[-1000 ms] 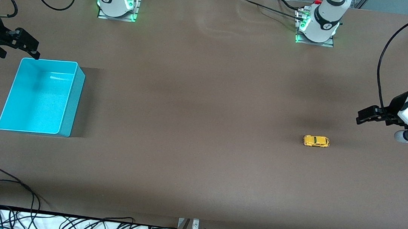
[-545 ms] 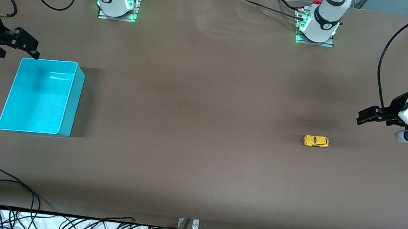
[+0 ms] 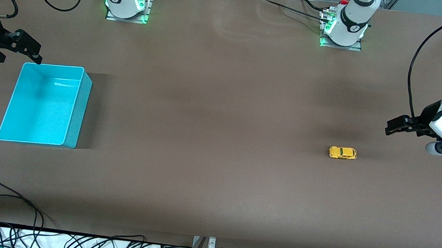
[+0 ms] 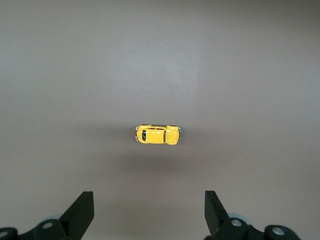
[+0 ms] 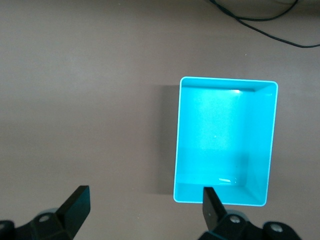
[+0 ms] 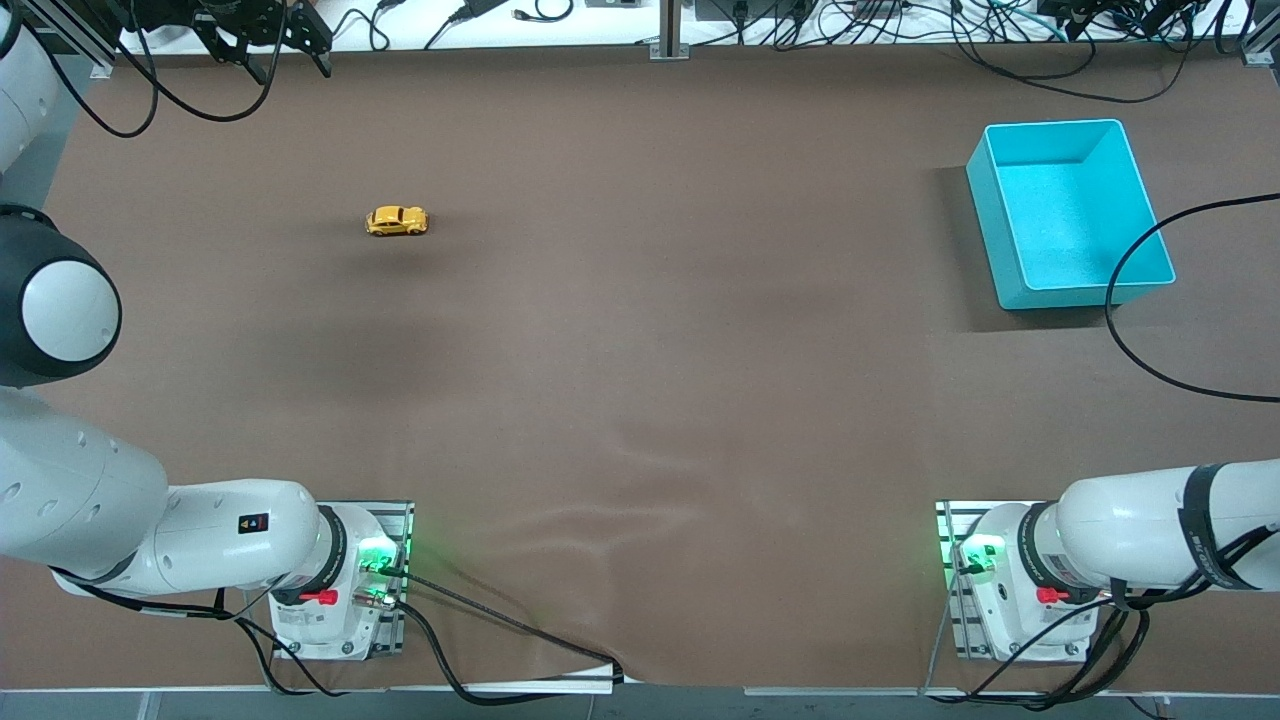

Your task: Wind up and store yellow beetle car

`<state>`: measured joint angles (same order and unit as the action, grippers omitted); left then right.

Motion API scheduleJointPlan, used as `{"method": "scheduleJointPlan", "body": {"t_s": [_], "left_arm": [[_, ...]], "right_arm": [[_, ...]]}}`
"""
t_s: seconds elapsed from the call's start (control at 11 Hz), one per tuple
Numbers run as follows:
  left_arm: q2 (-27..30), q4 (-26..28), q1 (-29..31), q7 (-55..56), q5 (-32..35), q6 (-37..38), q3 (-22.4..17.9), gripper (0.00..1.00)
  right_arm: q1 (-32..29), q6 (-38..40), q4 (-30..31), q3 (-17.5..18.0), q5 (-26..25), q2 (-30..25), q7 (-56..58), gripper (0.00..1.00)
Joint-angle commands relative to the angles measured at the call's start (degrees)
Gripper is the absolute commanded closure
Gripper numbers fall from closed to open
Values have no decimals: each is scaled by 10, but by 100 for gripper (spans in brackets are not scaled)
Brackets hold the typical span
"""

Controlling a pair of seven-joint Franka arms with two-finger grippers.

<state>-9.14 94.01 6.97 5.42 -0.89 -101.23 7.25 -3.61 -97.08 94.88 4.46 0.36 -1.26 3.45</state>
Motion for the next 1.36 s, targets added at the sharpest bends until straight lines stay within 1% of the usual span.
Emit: {"method": "scheduleJointPlan", "body": {"t_s": [0.0, 0.09, 0.45, 1.27], "left_arm": [[-5, 3, -4, -29, 39, -20, -1, 4], [-8, 3, -4, -31, 46, -20, -1, 0], [-18, -1, -4, -31, 41, -20, 0, 0], [-18, -1, 0, -30, 40, -19, 0, 0]], "right_arm": [[-3, 15, -15, 0, -7, 1, 8, 0], [-3, 15, -15, 0, -7, 1, 8, 0], [-3, 15, -18, -1, -7, 1, 8, 0], [-3, 15, -18, -2, -6, 1, 7, 0]]}}
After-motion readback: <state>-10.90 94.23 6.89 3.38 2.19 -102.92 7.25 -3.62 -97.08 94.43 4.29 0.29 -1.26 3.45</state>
